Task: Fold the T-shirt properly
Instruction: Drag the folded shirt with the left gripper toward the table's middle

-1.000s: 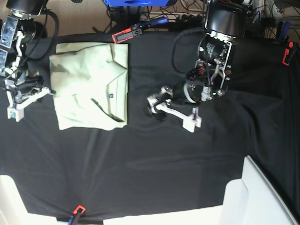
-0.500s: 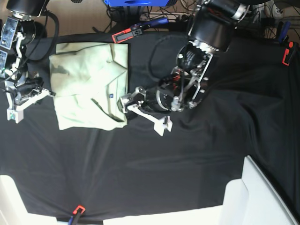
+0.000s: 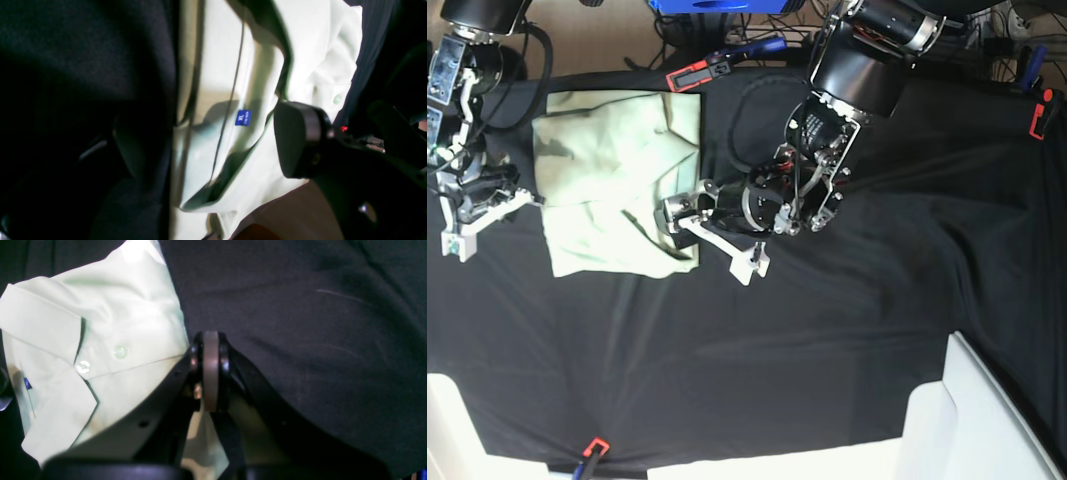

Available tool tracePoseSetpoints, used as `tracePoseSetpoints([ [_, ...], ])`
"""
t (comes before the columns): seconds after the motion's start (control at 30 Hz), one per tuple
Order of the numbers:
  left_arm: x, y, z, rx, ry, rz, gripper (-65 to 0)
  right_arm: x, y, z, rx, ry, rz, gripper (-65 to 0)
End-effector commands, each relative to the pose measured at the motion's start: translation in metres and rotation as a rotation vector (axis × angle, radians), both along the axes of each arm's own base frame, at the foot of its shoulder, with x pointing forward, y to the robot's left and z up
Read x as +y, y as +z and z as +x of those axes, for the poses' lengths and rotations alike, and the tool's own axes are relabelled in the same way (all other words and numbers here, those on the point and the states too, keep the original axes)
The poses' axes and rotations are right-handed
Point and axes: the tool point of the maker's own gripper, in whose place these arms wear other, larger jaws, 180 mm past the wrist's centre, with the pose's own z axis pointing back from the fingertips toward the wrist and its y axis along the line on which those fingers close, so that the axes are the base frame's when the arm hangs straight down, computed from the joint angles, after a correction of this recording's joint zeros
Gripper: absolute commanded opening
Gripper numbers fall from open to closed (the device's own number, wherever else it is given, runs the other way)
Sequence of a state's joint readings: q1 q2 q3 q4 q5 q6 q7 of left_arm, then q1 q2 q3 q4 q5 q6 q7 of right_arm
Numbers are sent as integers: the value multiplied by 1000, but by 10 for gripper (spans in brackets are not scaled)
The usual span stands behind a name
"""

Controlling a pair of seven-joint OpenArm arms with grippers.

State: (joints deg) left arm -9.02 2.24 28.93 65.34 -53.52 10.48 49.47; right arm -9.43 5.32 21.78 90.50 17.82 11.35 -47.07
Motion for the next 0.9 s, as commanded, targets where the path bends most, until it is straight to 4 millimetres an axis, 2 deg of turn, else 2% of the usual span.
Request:
tracePoseSetpoints([
  [0.0,-10,6,1,-8,-19,-16,-92,-4,11,9,-45,2,-14,-647],
  [0.1,-22,9,-2,-26,-67,-9,-92,-3,11,9,-45,3,-13,-647],
  [0.27,-27,10,1,-53,-55,-13,-92,-3,10,9,-43,3,-13,-647],
  [0.37,-25,0,-3,-20,-53,0,-92,-4,10,9,-44,2,-13,-647],
  [0.57,-43,-6,-9,-34,-144,-54,-92,-4,10,9,-44,2,-13,-647],
  [0.8,-46,-10,-4,-27,-151,-48,-96,-3,10,9,-43,3,-11,-647],
  [0.87,-46,-11,-5,-23,-151,-47,-128,-3,10,9,-43,3,-11,-647],
])
